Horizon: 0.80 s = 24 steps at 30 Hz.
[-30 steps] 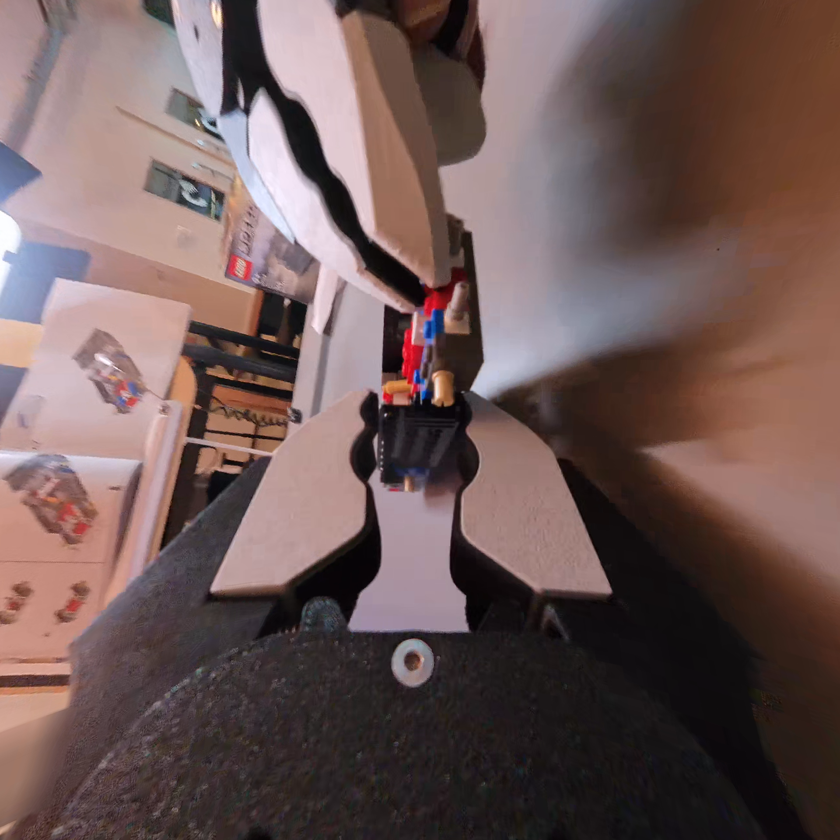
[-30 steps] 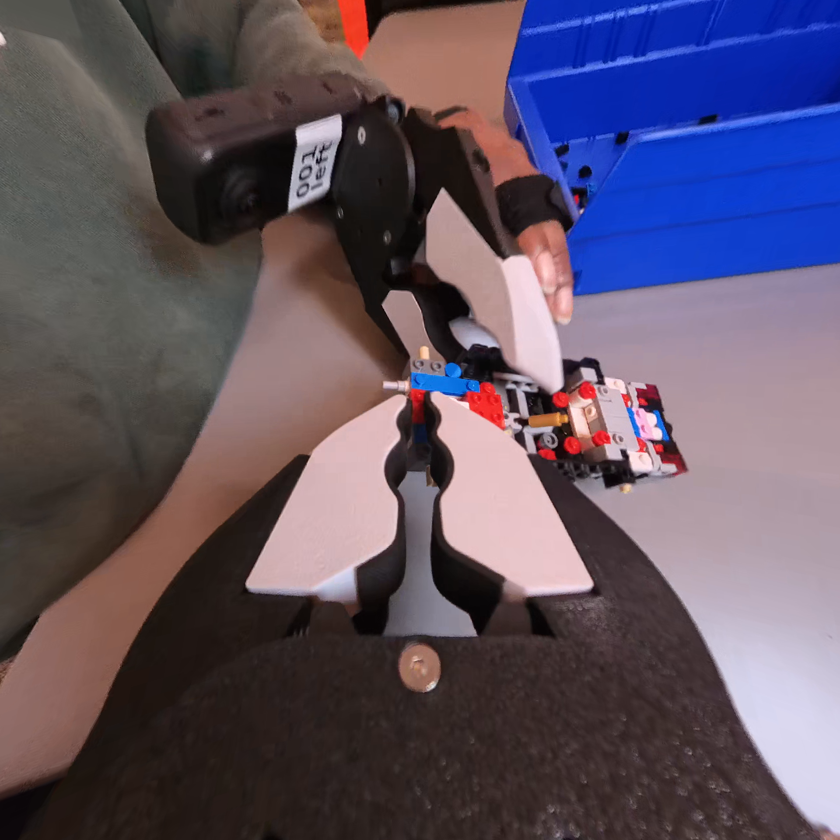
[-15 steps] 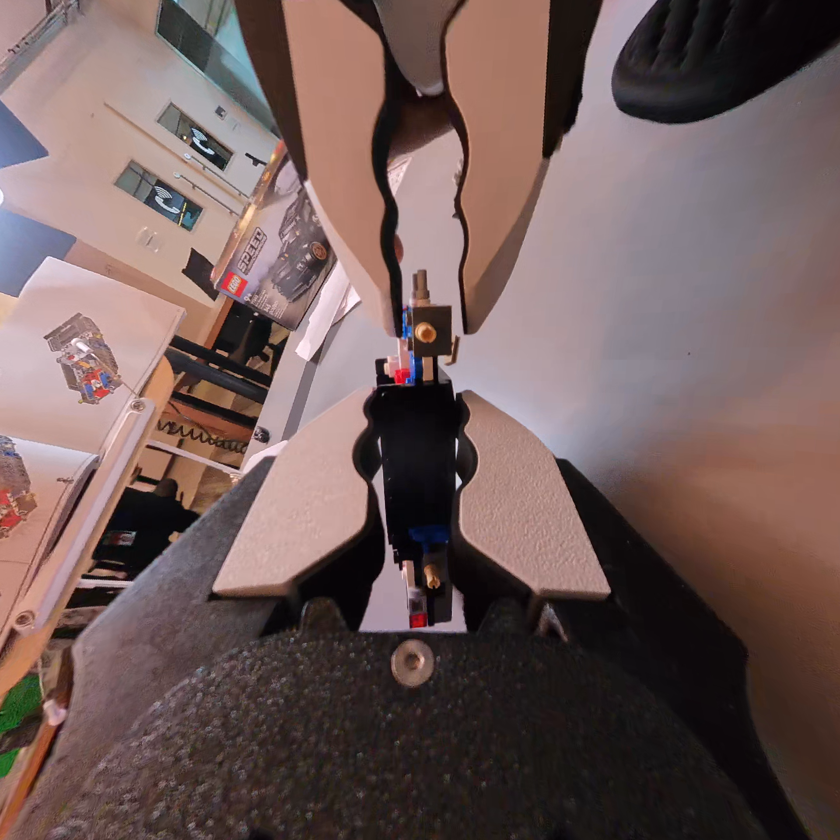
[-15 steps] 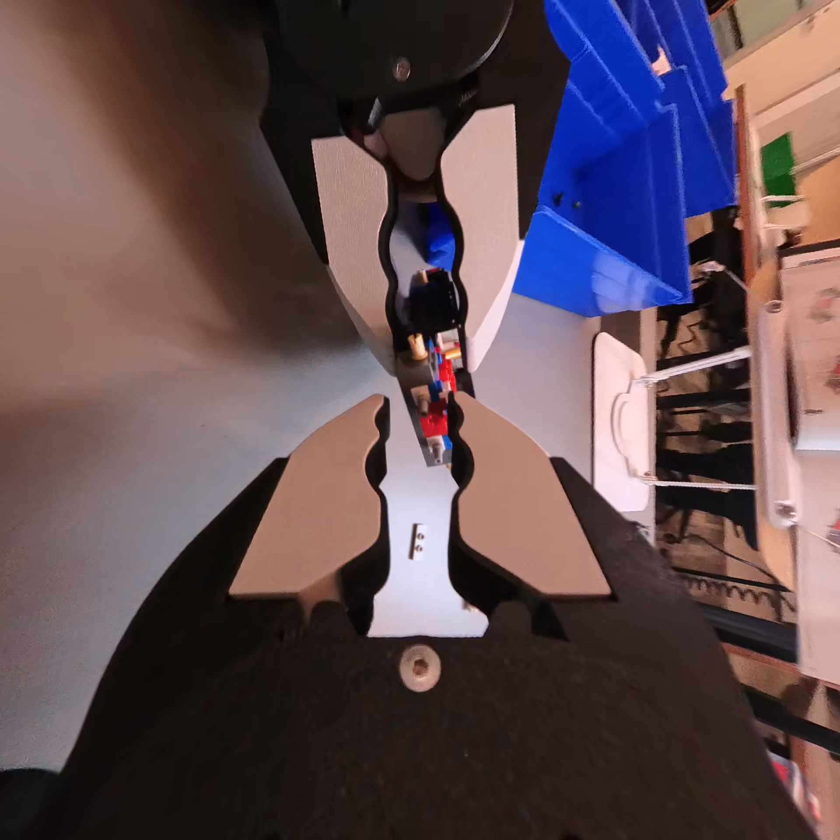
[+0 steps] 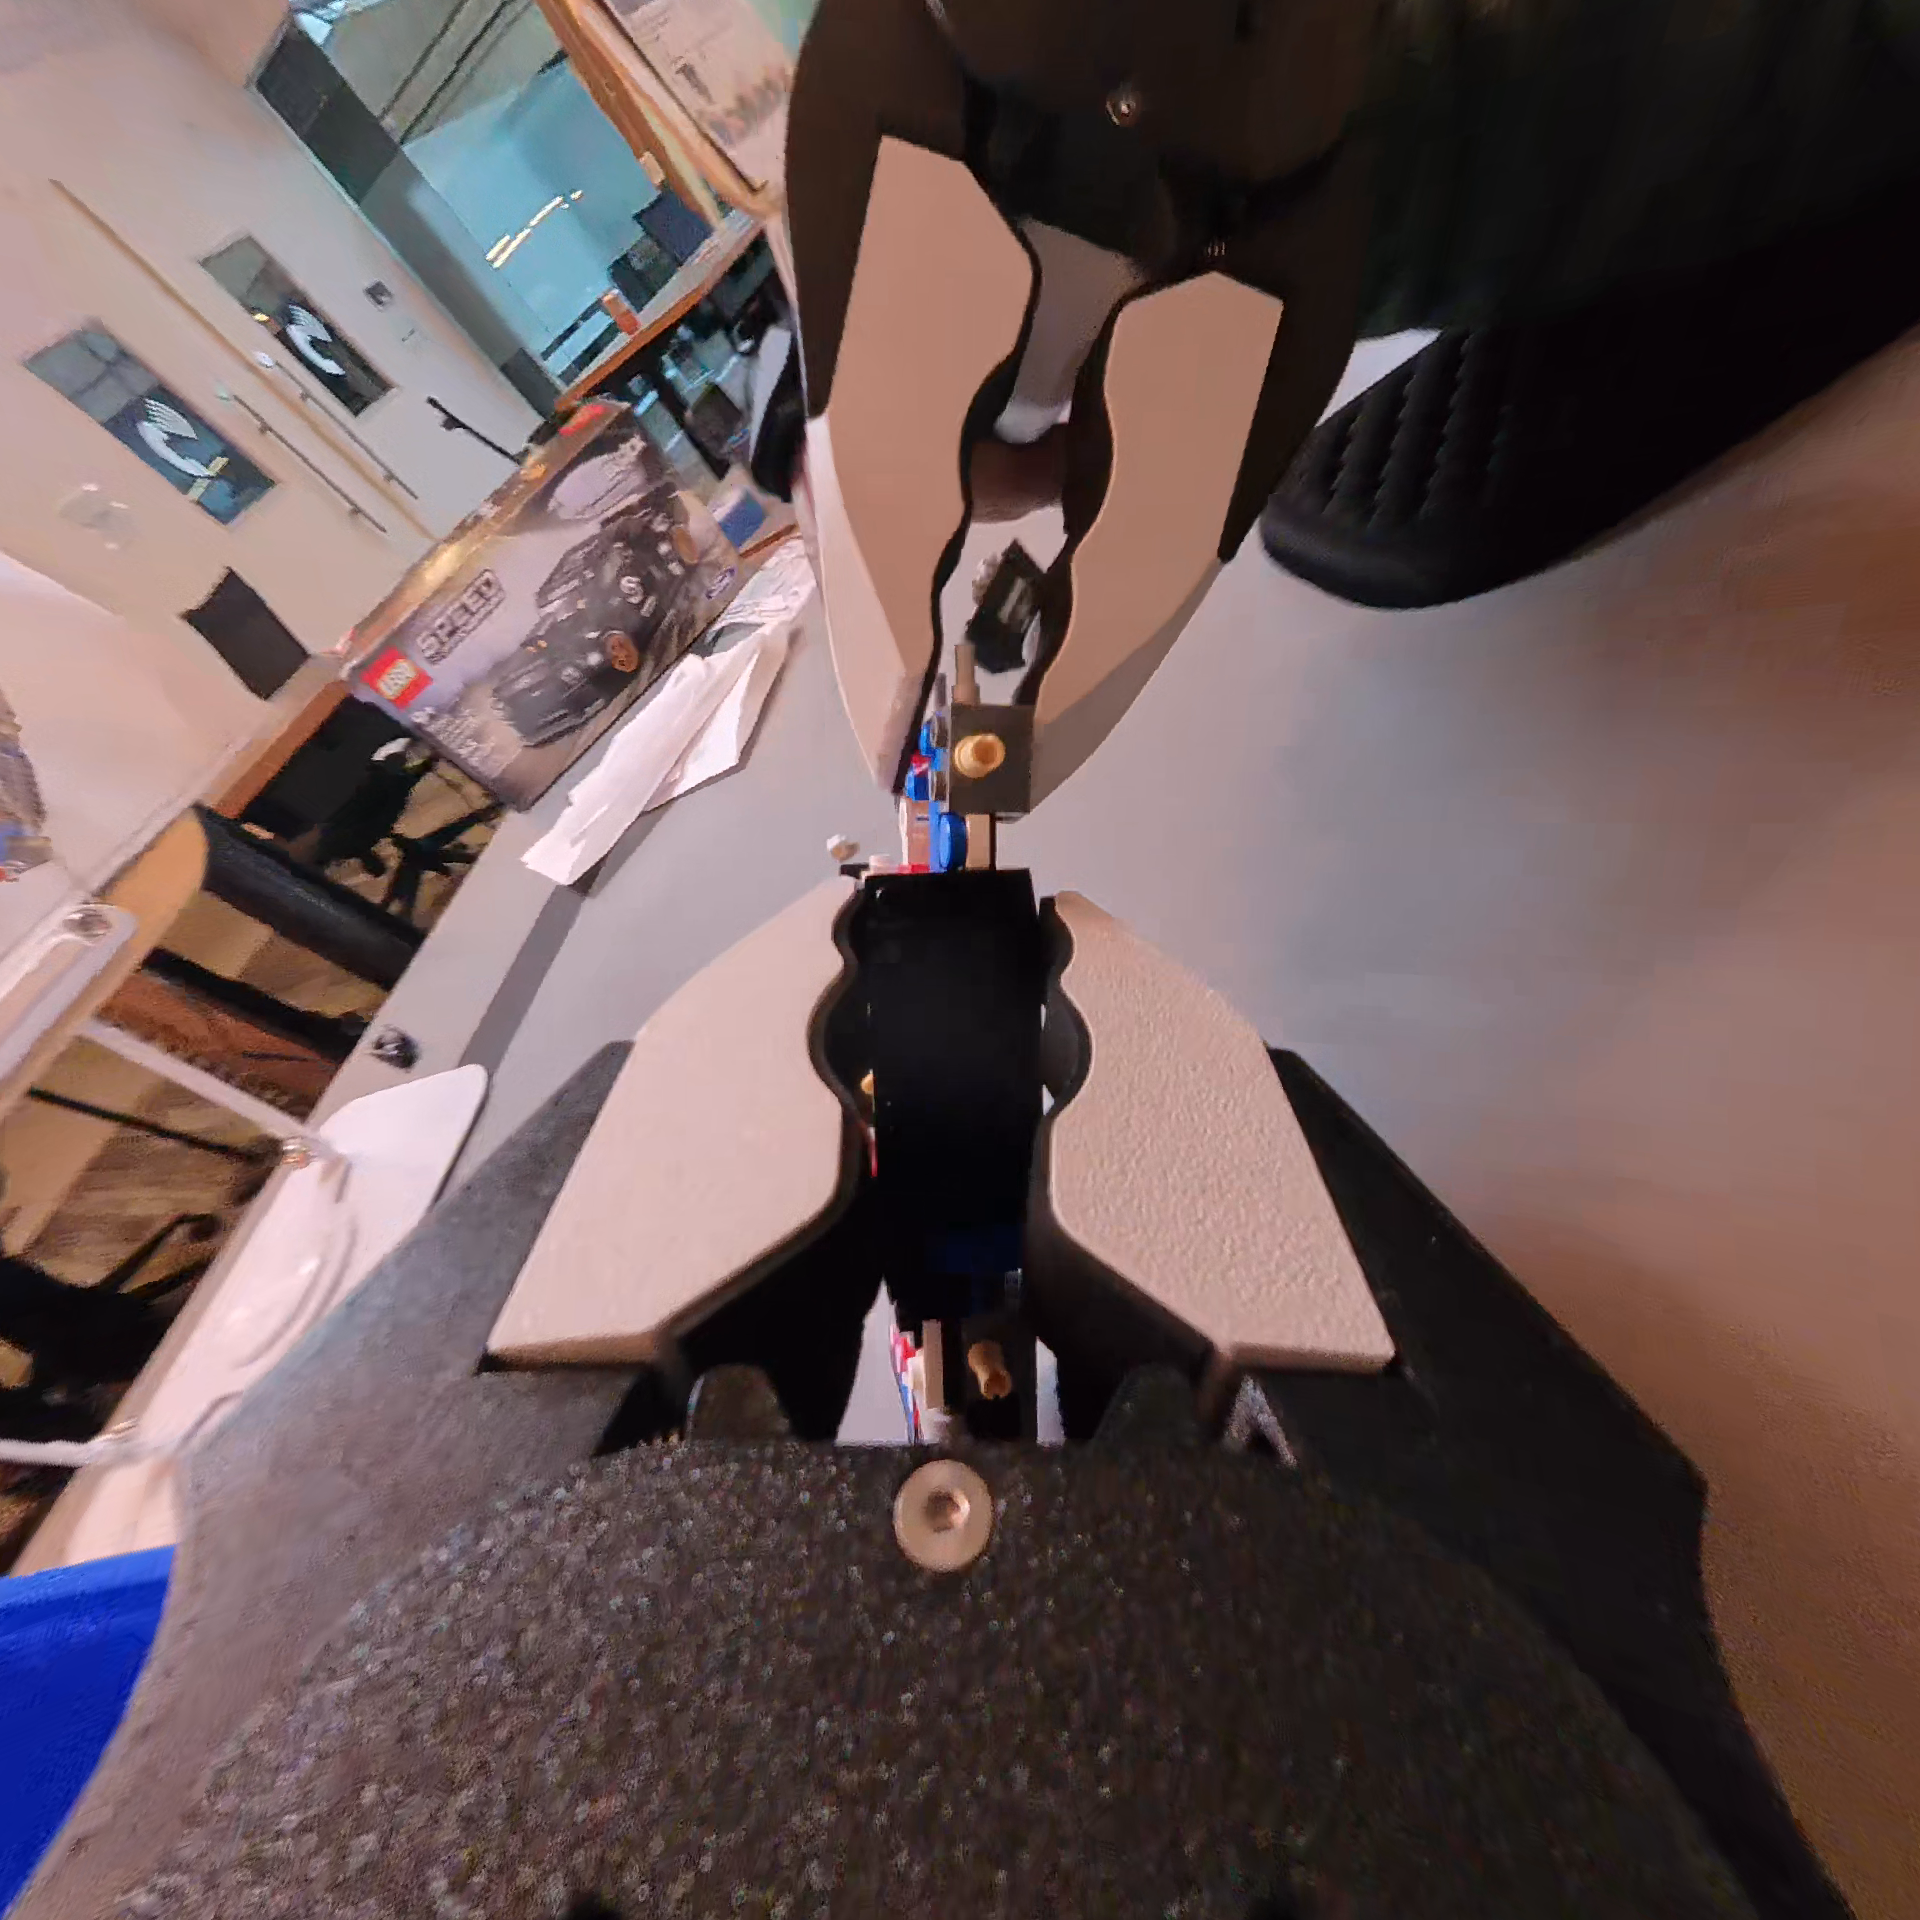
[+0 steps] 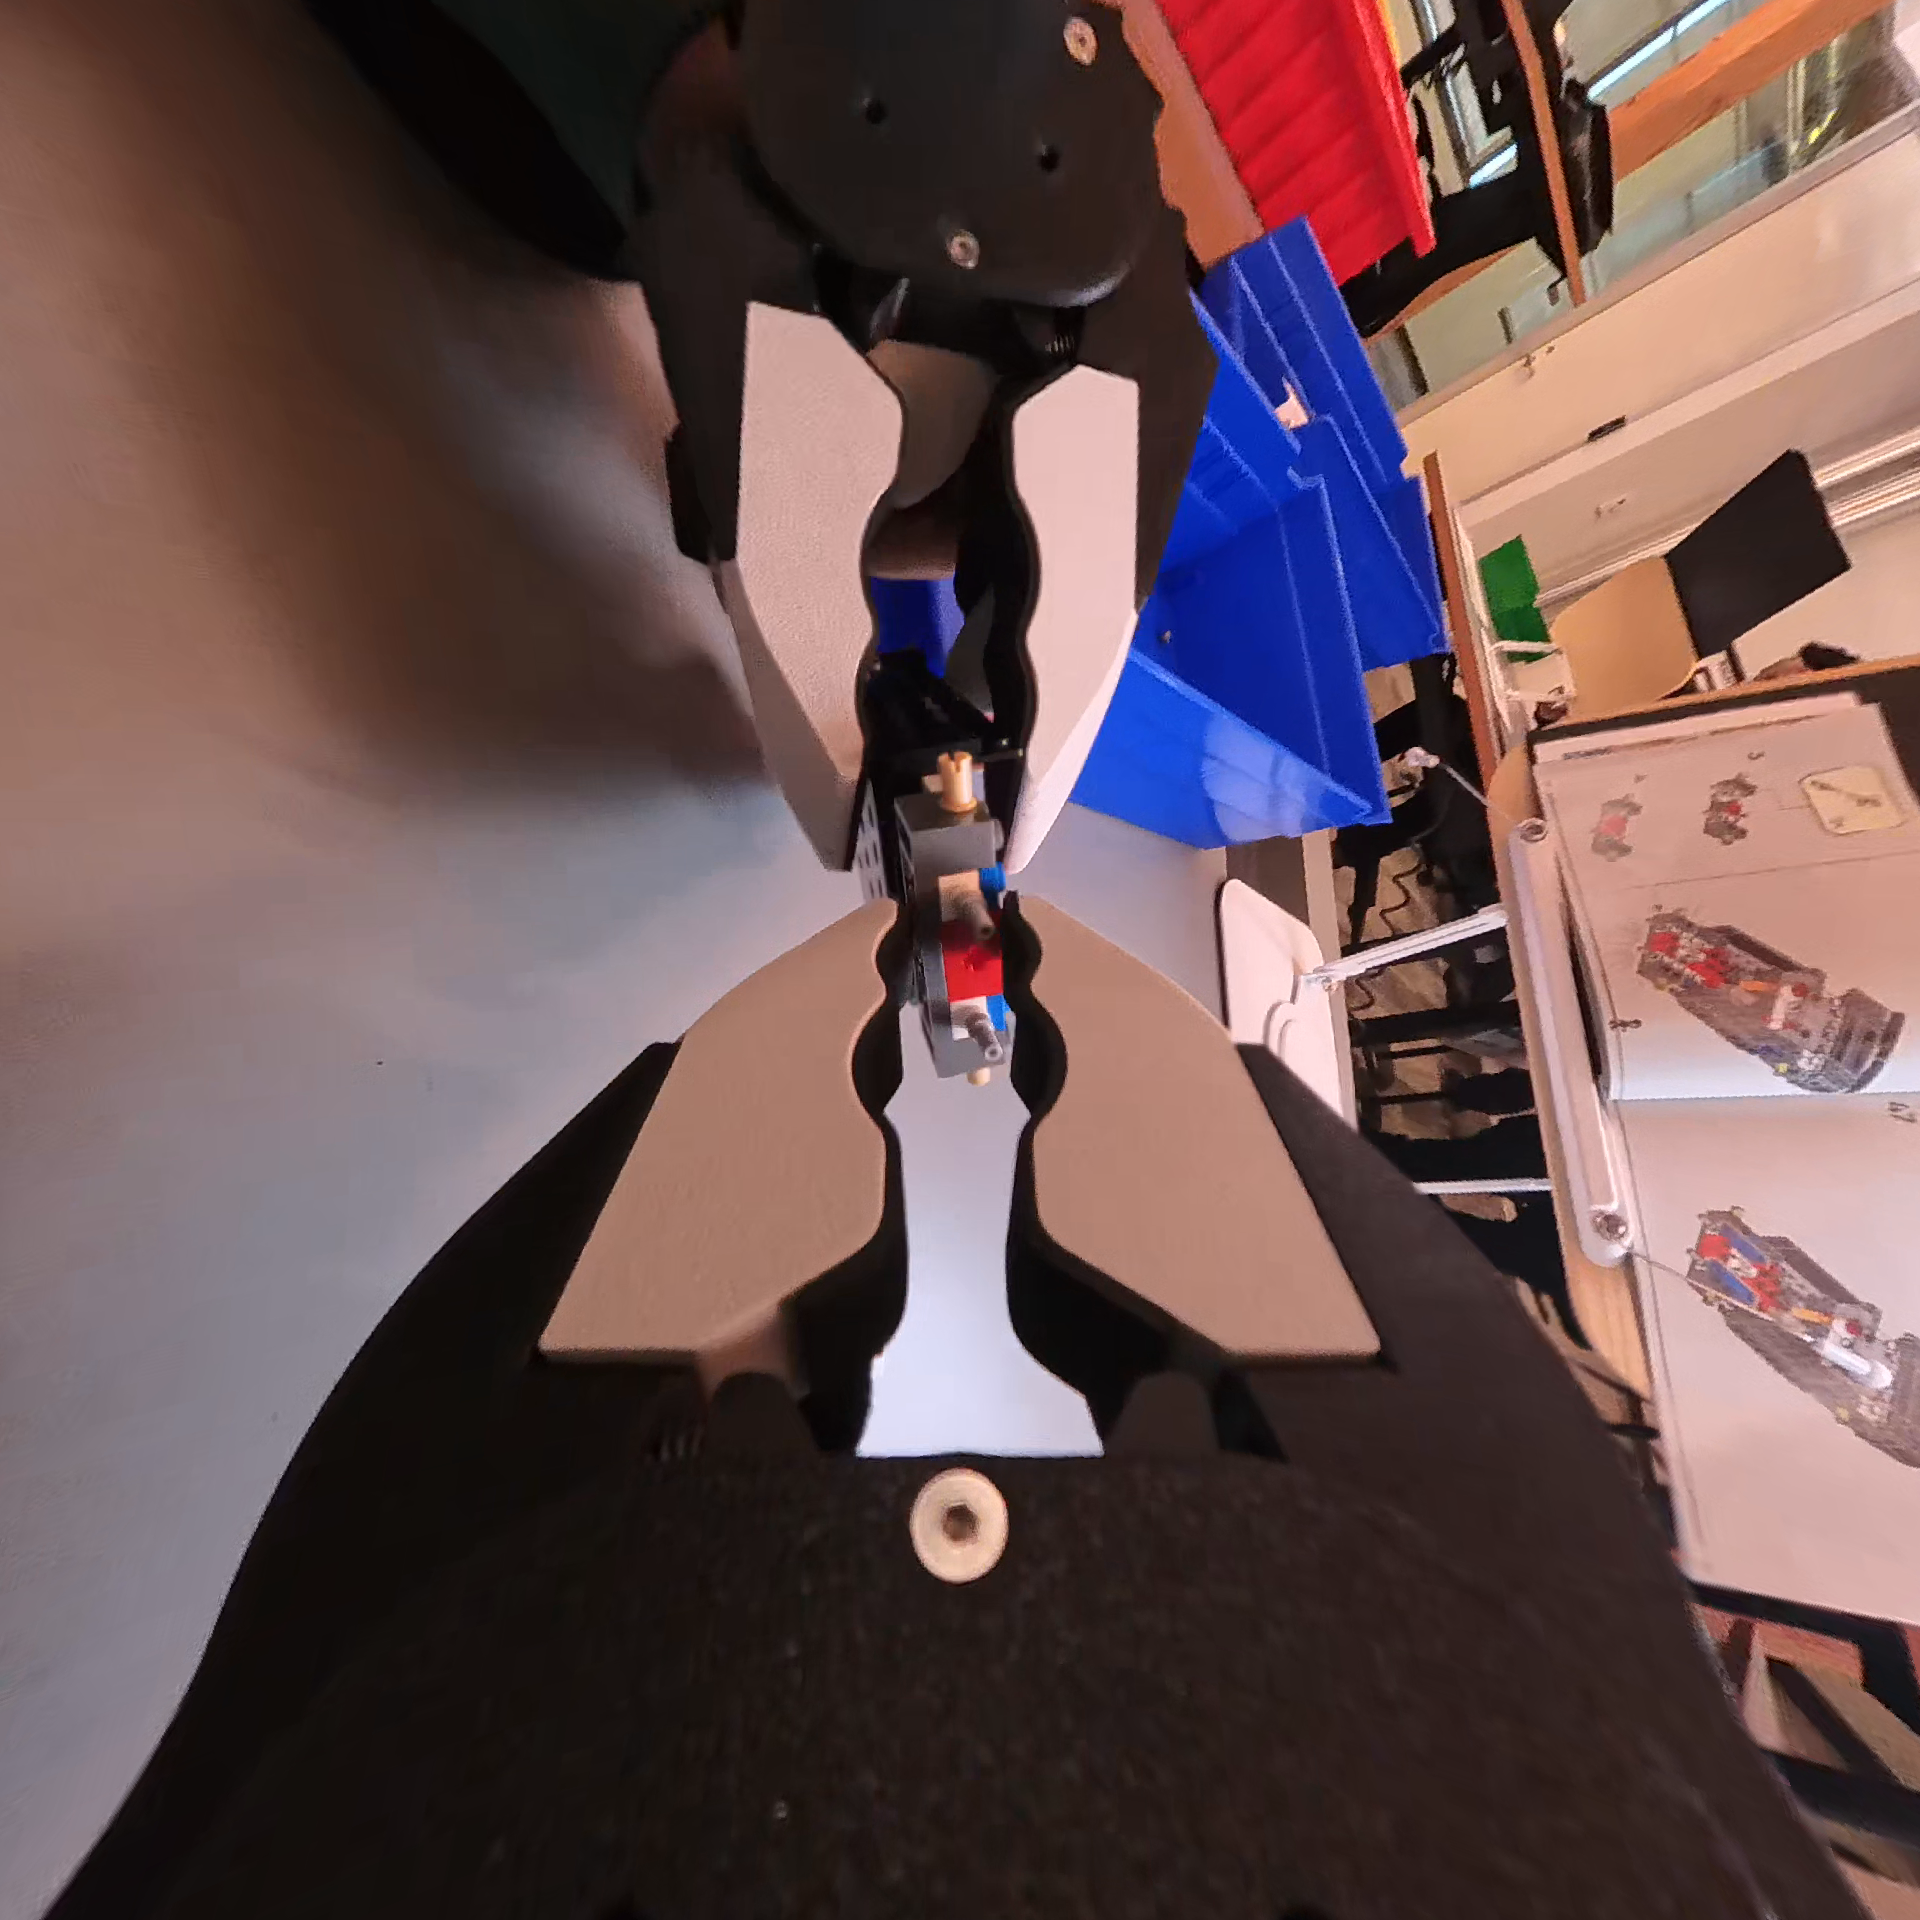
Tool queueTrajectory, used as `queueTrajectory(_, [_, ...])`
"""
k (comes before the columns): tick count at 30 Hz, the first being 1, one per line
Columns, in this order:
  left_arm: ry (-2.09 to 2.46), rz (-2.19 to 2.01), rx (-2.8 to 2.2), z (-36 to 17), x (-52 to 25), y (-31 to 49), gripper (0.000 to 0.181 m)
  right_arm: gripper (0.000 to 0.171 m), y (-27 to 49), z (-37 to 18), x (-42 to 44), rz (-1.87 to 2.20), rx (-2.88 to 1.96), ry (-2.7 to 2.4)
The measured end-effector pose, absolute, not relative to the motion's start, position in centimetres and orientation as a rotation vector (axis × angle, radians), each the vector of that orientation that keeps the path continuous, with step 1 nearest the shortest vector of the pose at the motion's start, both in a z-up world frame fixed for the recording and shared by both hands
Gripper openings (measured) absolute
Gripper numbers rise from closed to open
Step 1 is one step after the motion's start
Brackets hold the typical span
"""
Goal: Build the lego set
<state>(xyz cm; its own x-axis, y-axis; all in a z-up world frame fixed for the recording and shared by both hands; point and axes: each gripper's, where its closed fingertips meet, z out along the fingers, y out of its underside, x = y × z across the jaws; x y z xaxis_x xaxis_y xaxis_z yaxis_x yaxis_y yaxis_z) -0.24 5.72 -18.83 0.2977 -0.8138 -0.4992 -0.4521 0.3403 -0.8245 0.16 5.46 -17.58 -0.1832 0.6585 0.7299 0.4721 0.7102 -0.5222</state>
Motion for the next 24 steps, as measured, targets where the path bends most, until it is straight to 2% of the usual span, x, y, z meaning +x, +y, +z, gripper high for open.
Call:
queueTrajectory(11, [1.383,-0.783,-1.272,-19.0,0.2,2.8,0.029,0.016,2.5,-17.5,0.3,0.347,-0.793,-1.868])
queueTrajectory(17, [1.288,-0.976,-1.336,-18.9,0.6,2.7,0.029,0.016,2.8,-17.7,0.5,0.691,-1.059,-1.780])
queueTrajectory(24, [1.260,-0.992,-1.374,-18.9,0.5,3.1,0.029,0.018,3.6,-17.9,0.5,0.497,-1.113,-1.785])
